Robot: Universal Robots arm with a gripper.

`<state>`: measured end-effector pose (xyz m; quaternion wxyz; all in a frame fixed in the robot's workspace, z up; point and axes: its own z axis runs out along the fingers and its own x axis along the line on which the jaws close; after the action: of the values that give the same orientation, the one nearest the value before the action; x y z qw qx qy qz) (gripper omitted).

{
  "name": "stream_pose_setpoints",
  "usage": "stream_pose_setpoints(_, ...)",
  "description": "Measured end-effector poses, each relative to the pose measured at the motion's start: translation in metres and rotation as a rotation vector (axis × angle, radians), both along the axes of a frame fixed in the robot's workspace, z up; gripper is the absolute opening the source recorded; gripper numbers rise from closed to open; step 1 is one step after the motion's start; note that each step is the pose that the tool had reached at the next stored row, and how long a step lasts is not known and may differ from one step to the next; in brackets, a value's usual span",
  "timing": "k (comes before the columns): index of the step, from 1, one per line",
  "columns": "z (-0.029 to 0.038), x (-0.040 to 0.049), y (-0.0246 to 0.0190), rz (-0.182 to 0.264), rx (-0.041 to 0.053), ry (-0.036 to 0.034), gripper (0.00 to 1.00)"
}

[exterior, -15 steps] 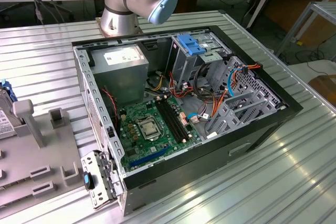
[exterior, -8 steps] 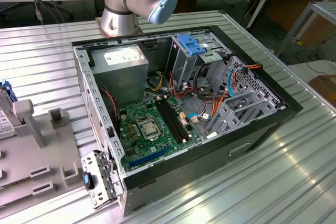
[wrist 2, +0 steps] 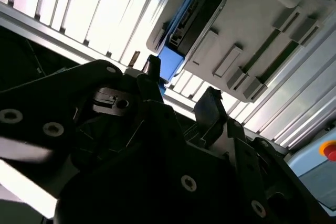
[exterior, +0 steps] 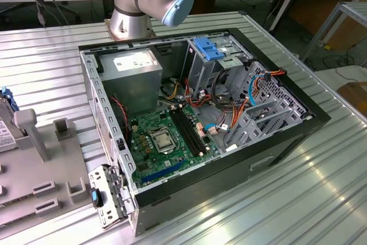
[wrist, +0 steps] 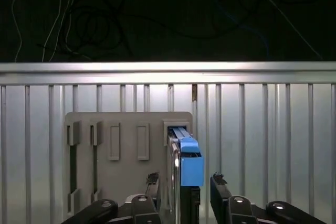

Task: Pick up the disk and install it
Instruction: 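Pick up the disk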

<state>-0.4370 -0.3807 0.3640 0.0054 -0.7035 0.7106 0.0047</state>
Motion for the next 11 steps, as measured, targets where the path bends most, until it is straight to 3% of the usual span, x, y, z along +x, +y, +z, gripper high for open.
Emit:
stream_pose_setpoints(5, -0.0114, 0.0000, 0.0000, 0.000, -0.0006, 0.0000, 0.63)
stream_pose_setpoints(6, -0.0131, 0.0000, 0.0000, 0.000, -0.0007, 0.0001, 0.69)
stream_pose_setpoints(11, -0.0260, 0.0000, 0.0000, 0.000, -0.0007, 0.0005, 0.69)
